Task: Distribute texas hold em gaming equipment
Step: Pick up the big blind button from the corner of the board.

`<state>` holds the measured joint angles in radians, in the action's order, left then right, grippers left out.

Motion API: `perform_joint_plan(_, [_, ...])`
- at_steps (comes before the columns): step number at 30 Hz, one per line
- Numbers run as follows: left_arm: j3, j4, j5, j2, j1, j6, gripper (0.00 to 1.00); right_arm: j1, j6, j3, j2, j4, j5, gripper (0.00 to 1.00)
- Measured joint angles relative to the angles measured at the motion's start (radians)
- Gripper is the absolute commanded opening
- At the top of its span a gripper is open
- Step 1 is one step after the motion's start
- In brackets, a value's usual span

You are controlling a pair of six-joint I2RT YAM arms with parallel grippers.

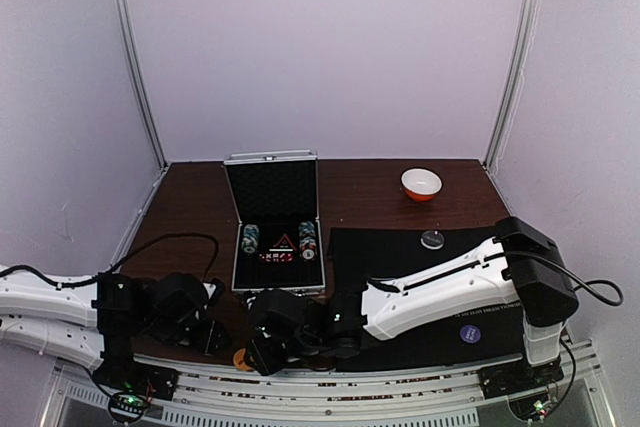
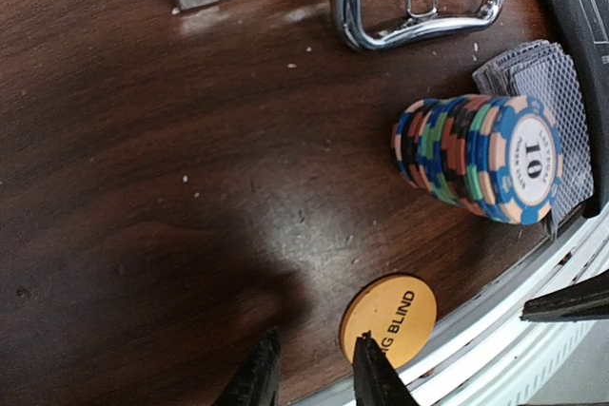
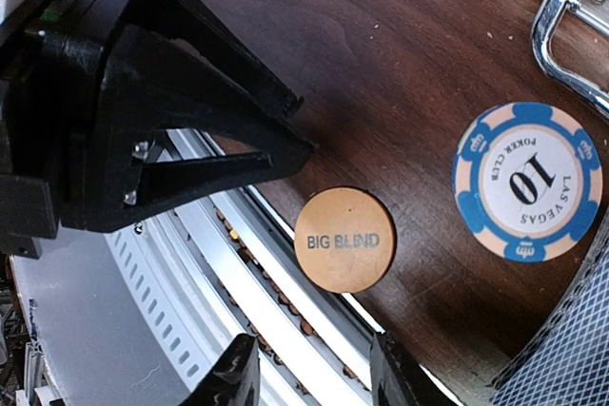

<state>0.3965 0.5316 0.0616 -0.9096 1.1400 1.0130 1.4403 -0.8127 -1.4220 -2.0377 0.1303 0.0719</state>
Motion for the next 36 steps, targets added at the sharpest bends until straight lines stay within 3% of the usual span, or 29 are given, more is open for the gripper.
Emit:
perform_joint_plan(18, [0.015, -0.065, -0.066, -0.054, -0.041, 0.009, 0.29, 0.000, 0.054, -0.045, -0.028, 0.084, -0.062, 0.39])
perform_joint_plan(27, [0.002, -0.064, -0.113, -0.029, -0.141, -0.095, 0.29, 0.009, -0.048, -0.087, -0.054, 0.018, -0.137, 0.39])
perform_joint_plan(36, [-0.022, -0.089, -0.205, -0.034, -0.160, -0.158, 0.31, 0.021, -0.141, -0.095, -0.069, 0.018, -0.218, 0.39])
